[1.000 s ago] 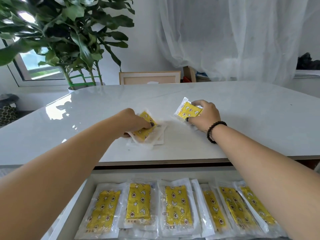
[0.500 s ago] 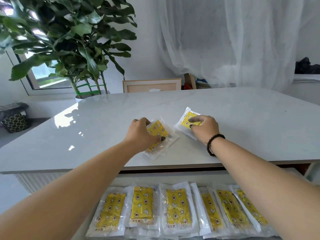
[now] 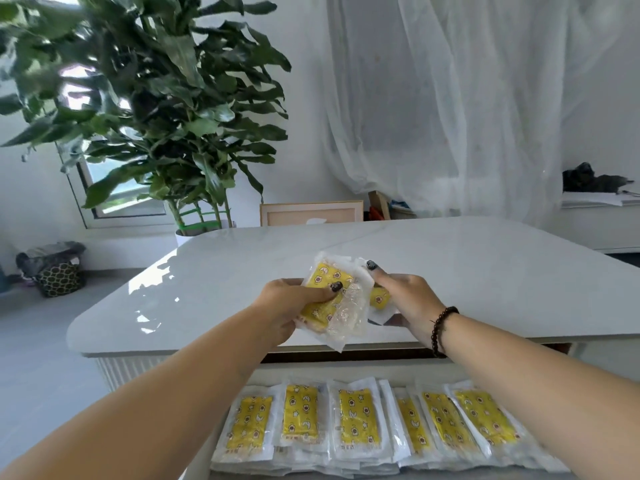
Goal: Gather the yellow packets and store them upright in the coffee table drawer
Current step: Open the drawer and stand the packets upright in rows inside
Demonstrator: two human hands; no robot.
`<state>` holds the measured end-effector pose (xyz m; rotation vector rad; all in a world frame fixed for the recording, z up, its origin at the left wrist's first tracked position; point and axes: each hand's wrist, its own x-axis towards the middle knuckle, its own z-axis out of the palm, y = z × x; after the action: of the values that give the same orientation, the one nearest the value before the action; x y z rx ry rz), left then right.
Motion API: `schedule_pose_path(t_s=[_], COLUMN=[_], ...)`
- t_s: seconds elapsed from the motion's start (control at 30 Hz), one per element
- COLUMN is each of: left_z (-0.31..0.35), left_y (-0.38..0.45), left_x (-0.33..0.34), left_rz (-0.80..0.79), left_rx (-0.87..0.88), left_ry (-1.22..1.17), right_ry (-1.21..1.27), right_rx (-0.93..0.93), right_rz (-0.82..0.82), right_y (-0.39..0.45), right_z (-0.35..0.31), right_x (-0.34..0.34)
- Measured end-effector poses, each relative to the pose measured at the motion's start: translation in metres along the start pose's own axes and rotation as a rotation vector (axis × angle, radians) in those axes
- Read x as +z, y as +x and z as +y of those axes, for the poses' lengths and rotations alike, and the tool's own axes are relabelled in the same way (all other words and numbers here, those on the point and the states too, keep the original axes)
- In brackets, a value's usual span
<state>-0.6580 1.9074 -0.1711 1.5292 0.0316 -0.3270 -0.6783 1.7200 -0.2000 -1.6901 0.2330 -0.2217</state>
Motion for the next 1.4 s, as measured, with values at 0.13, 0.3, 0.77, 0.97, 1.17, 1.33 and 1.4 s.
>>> schedule_pose_path(t_s=[0.13,0.3,0.77,0.97,1.17,1.33,1.4], left_z=[0.003,-0.001,-0.023,-0.025,-0.034,-0.030,-0.022], left_y=[-0.034,-0.072,-0.116,-0.103,-0.096,-0.068,-0.062], left_x=[0.004,0.017,0.052,0.079,0.101,0.074,0.055], left_rz=[0.015,-0.011,-0.206,-0.194,-0.115,0.128,0.216], left_rx=[0.062,0.136,0.089,-0.168,0.008,0.191,0.274], left_ry=[-0.135,-0.070,0.149,-0.018,-0.042,0.135,0.388], right_ry=[0.061,0.039,-0.006,0.186,0.197,0.102,0.030], right_rx=[-0.123,-0.226,-0.145,-0.068,-0.004,-0.036,-0.079], right_rz=[-0.016,0.175,0.098,0.081,0.157,0.245,0.213], right_y=[-0.044,-0.078,-0.132,-0.138,-0.132,-0.128,-0.129], right_z=[-0.027,-0.032,-0.025,-0.016,-0.002,0.002,0.001], right_x=[0.004,0.001,-0.045,-0.066,-0.075,-0.088,-0.090])
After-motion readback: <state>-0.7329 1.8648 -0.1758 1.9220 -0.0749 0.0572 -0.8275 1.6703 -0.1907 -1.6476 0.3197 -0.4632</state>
